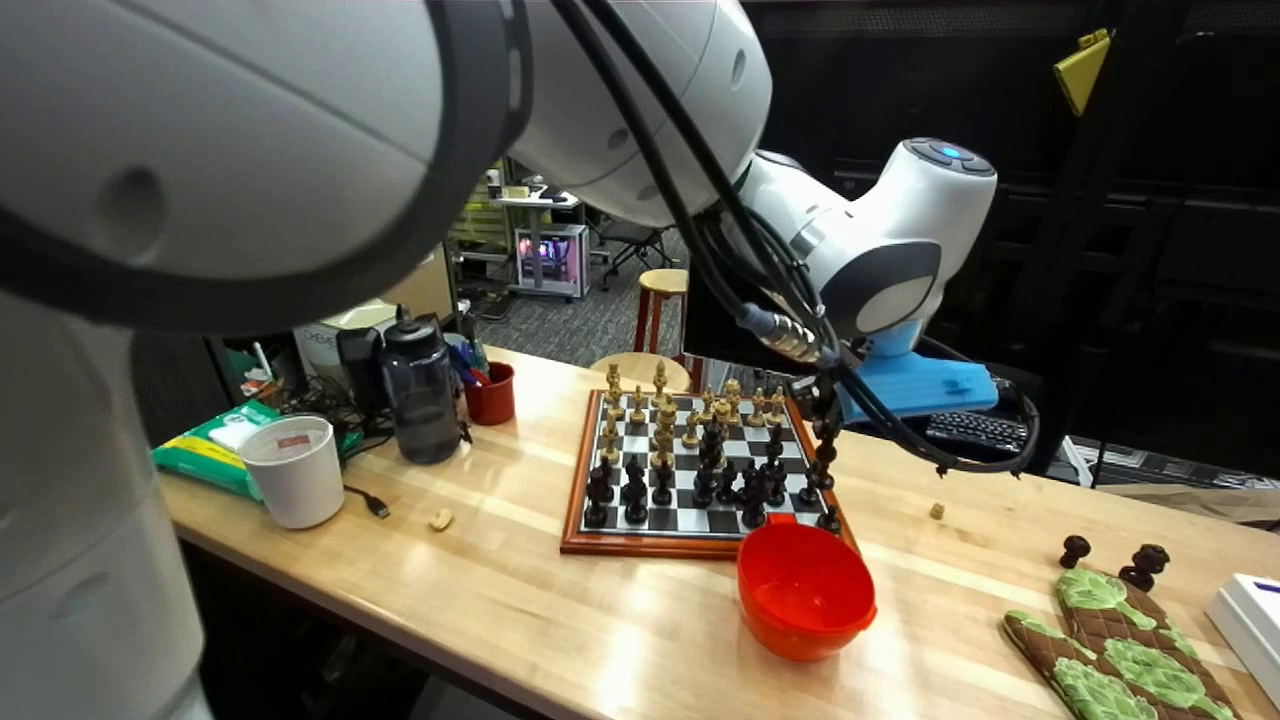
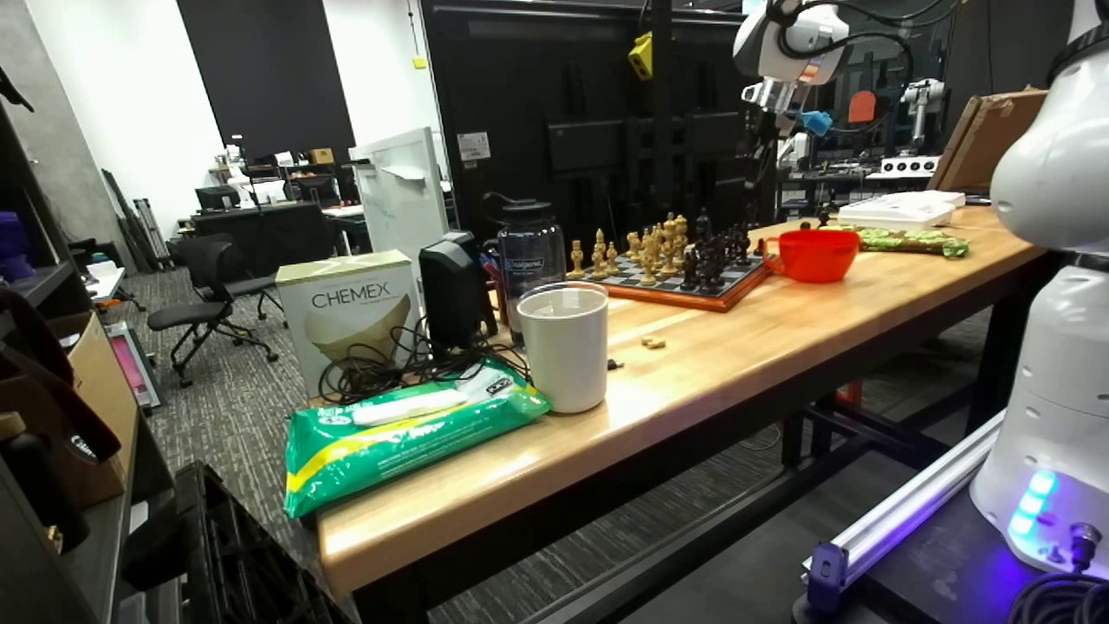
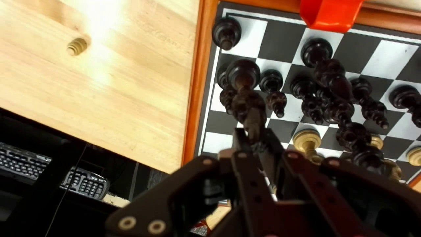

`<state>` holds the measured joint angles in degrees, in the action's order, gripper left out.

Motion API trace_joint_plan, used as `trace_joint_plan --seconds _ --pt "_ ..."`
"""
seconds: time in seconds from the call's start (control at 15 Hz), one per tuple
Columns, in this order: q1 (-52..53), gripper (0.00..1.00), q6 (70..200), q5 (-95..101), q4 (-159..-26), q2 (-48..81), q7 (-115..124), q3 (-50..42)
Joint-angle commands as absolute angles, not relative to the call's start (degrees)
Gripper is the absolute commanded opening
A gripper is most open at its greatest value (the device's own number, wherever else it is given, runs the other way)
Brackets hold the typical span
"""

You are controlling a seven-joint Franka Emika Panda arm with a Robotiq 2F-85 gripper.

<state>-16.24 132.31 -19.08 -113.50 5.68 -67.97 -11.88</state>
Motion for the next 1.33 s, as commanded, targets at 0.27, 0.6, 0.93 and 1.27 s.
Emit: trace_joint_plan --seconds 0.27,0.6,0.93,1.27 --pt "-12.79 0.04 134.02 -15.12 -123.18 -7.66 -63.23 -11.32" --pt "-10.25 0.04 135.44 -13.47 -128.86 -13.35 -61.20 -11.48" --pt "-7.37 0.04 138.75 -11.78 -135.16 -17.79 -60.84 -10.97" --pt "-5.11 0.04 141.78 -9.40 -140.36 -21.55 -59.68 -10.53"
